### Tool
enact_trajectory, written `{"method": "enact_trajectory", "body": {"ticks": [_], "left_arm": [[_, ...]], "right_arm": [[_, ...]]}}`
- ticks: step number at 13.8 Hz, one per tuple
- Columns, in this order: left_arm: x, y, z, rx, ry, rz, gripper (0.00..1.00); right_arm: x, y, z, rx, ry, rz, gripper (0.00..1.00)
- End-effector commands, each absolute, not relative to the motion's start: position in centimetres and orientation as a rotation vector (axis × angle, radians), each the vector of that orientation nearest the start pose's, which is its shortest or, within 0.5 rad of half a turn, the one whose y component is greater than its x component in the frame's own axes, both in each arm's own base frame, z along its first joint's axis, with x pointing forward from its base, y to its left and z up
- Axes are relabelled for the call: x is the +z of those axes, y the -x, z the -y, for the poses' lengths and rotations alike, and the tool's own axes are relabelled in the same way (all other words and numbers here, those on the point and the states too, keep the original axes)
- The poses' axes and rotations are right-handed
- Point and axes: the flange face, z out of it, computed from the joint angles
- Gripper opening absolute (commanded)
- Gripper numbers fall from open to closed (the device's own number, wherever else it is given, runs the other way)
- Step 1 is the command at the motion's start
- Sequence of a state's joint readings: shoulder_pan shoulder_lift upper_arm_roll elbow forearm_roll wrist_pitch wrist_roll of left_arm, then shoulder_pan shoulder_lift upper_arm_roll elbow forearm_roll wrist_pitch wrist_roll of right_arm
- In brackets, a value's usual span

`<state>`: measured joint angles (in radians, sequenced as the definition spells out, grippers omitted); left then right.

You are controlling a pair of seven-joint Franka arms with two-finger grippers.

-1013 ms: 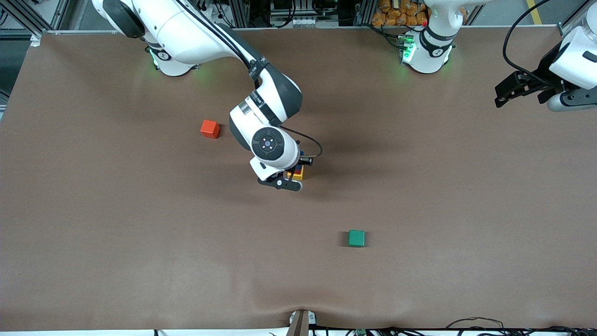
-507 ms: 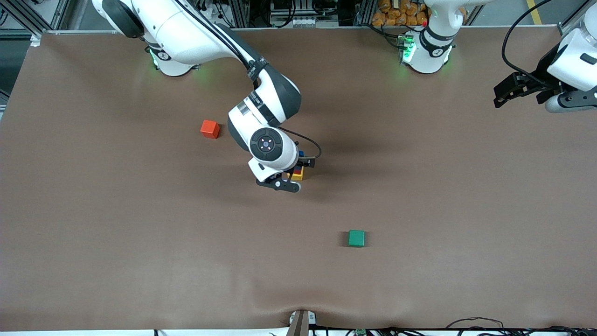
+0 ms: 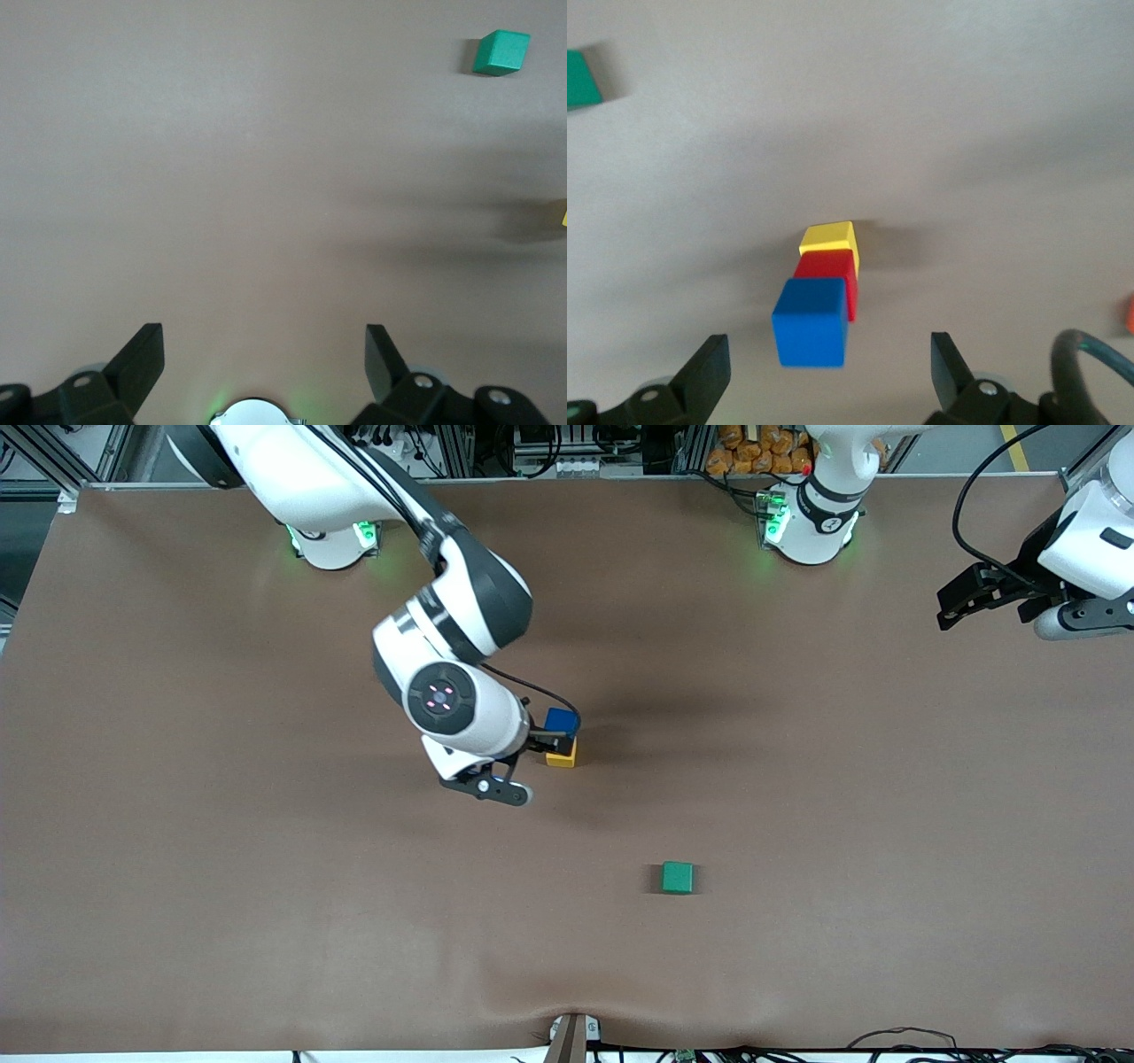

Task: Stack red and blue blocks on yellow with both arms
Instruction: 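Open the right gripper and lift away from the stack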

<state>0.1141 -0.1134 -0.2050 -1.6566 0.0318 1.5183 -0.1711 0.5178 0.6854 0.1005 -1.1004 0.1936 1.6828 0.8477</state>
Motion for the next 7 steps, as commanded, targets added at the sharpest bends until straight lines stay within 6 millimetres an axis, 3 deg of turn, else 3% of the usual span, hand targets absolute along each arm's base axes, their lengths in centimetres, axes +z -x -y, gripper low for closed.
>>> {"method": "enact_trajectory", "body": {"ticks": [1,3,5,7], "left_arm": [[65.2,-49.8,2.9,0.014,3.087,0.193,1.0],[65.7,-49.6,0.1,0.009,3.087,0.198,1.0],[65.8,-49.6,-2.7,0.008,3.091,0.183,1.0],[65.8,-49.9,-2.9,0.004,3.092,0.188,1.0]], "right_arm": [[47.2,-60.8,-36.1,0.407,2.951,-0.507,1.0],[51.2,-60.8,-32.1,0.412,2.953,-0.56,1.0],[54.0,-61.4,-26.9,0.419,2.933,-0.648,1.0],[56.5,-61.6,-21.9,0.423,2.929,-0.647,1.0]]}}
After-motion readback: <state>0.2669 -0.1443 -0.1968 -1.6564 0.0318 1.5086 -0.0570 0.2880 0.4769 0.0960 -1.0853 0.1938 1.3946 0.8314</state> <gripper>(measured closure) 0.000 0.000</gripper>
